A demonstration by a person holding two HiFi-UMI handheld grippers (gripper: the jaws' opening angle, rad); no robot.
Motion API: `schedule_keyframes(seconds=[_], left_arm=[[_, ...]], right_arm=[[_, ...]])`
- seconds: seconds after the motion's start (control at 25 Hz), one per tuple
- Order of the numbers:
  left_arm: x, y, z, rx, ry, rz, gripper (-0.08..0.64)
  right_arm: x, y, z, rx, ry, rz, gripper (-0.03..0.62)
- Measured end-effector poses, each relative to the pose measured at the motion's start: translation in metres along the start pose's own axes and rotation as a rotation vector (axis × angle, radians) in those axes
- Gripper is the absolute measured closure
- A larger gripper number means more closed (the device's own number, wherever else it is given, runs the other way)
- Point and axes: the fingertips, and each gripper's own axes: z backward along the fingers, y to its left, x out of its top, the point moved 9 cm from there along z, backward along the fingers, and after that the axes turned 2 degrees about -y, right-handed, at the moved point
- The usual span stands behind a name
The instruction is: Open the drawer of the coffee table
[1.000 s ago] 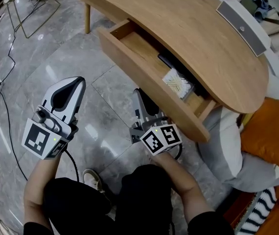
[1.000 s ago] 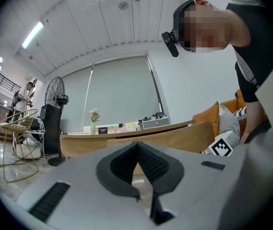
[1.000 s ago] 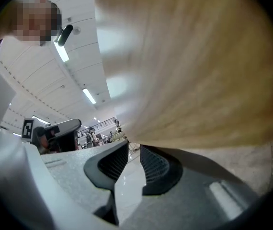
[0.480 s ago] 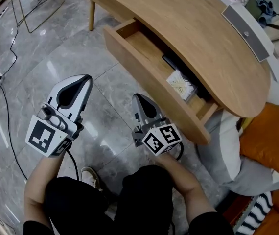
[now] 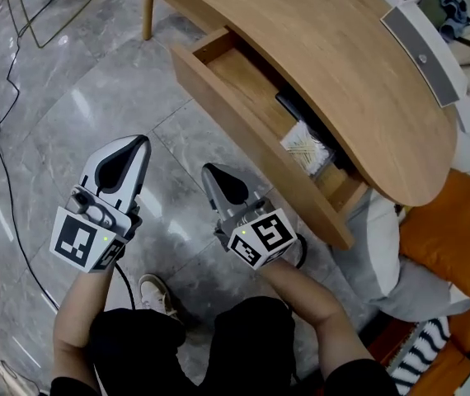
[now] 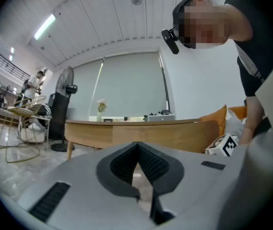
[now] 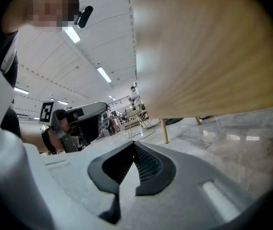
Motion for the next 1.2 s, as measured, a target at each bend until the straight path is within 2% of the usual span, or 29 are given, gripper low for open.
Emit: schedule_keyframes(seconds=[0.16,0.32,0.44,0.64,0.92,1.2], left_arm=[[0.003,-0.016,0.008,-0.033,0.082,-0.001,0.554],[0.021,-0.024,0.022,0.021,0.148,0.051,0.554],[0.041,-0.033,0.031,0.066,0.179,0.081,0.554],[0.084,-0.051,0.042,0.091,0.22,0.12,0.554],[0.178,-0.077,0.03,0.082,0.217,0.158,0.554],[0.299,-0.097,0.015,0.074,0.184,0.152,0.554]], right_arm=[[0.017,0.02,0.003,-0.015,0.065,-0.05,0.588],[0.048,0.035,0.007,-0.031,0.089,-0.073,0.588],[0.072,0.045,0.013,-0.045,0.108,-0.05,0.588],[0.116,0.059,0.038,-0.136,0.118,-0.105,0.588],[0.213,0.07,0.086,-0.316,0.134,-0.131,0.588],[0.36,0.082,0.15,-0.502,0.051,-0.095,0.588]])
